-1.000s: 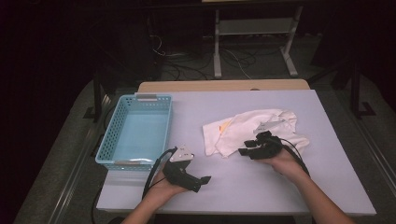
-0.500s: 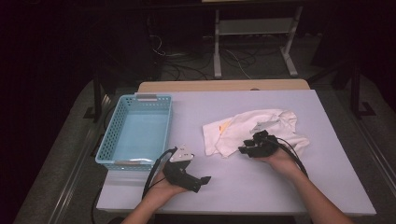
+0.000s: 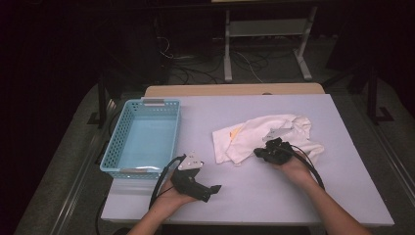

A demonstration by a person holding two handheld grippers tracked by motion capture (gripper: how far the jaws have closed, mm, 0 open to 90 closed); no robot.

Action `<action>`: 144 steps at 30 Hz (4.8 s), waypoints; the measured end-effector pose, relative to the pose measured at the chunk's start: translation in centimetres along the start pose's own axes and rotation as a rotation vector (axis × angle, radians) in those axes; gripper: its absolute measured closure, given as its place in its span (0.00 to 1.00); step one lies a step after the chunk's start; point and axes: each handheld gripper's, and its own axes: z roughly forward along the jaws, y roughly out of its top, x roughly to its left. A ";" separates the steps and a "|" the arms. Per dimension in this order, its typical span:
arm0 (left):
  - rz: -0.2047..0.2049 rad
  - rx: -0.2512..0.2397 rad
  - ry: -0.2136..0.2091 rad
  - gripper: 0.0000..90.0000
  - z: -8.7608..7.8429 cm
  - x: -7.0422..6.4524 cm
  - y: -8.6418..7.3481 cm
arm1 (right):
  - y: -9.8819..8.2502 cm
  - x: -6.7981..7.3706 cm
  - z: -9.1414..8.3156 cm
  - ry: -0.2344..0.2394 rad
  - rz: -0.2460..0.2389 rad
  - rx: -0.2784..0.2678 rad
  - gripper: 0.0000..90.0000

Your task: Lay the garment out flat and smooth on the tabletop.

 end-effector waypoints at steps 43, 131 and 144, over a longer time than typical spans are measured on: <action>-0.010 0.000 0.001 0.00 0.0 0.2 -0.1 | -4.6 1.0 -7.2 0.100 0.007 0.061 0.96; -0.003 -0.001 0.002 0.00 -0.1 0.0 -0.1 | 3.5 5.9 2.8 0.081 -0.084 0.018 0.89; -0.003 -0.002 0.003 0.00 -0.1 0.1 -0.1 | 2.8 5.9 1.6 0.146 -0.089 0.039 0.91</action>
